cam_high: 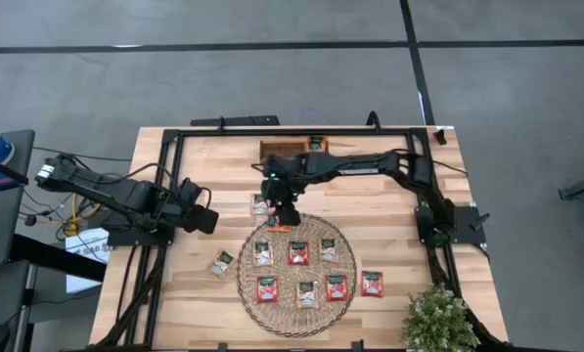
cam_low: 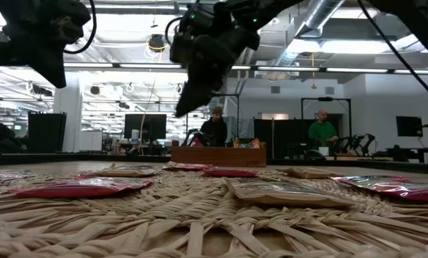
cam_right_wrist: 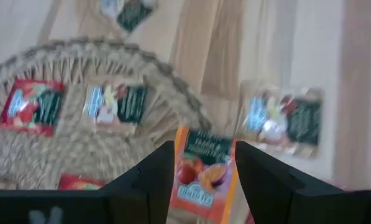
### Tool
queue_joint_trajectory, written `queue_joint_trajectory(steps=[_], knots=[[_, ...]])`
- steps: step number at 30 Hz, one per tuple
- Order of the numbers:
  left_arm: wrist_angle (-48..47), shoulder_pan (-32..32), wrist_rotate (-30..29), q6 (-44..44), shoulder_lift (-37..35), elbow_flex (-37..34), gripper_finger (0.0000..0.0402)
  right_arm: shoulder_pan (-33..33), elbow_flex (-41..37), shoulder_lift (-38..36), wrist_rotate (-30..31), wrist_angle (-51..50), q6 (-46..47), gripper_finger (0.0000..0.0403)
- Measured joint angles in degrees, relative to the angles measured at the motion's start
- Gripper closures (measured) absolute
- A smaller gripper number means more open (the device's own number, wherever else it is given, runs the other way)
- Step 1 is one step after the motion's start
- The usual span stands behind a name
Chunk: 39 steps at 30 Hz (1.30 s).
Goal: Pick & Place Tea
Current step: Put the orange tea bag into the right section of the wooden organizer
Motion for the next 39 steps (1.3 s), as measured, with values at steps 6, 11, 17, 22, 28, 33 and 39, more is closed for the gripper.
queue_joint_trajectory(steps=[6, 11, 17, 22, 28, 33, 39], knots=[[0.58, 0.0, -0.66, 1.59, 0.2, 0.0, 0.0401, 0.14, 3.52, 5.01, 0.04, -4.75, 0.0, 0.0246], [1.12, 0.0, -1.29, 3.15, 0.13, 0.0, 0.0401, 0.18, 4.09, 5.9, 0.08, -4.69, 0.35, 0.0244], [1.08, 0.0, -1.77, 3.89, 0.15, 0.0, 0.0401, 0.13, 4.06, 5.92, 3.1, -2.46, 0.46, 0.0245], [1.06, 0.0, -1.88, 4.35, 0.15, 0.0, 0.0401, 0.03, 4.02, 5.91, 3.16, -2.45, 0.9, 0.0248], [1.07, 0.0, -2.45, 4.56, 0.15, 0.0, 0.0401, -0.69, 4.0, 5.9, 3.64, -1.34, 1.49, 0.0245], [1.06, 0.0, -2.58, 4.56, 0.15, 0.0, 0.0401, -1.67, 3.65, 8.44, 2.98, -3.47, 2.39, 0.0243], [1.12, 0.0, -2.6, 4.84, 0.19, 0.0, 0.0401, -1.76, 3.87, 10.03, 2.82, -2.59, 2.05, 0.0245]])
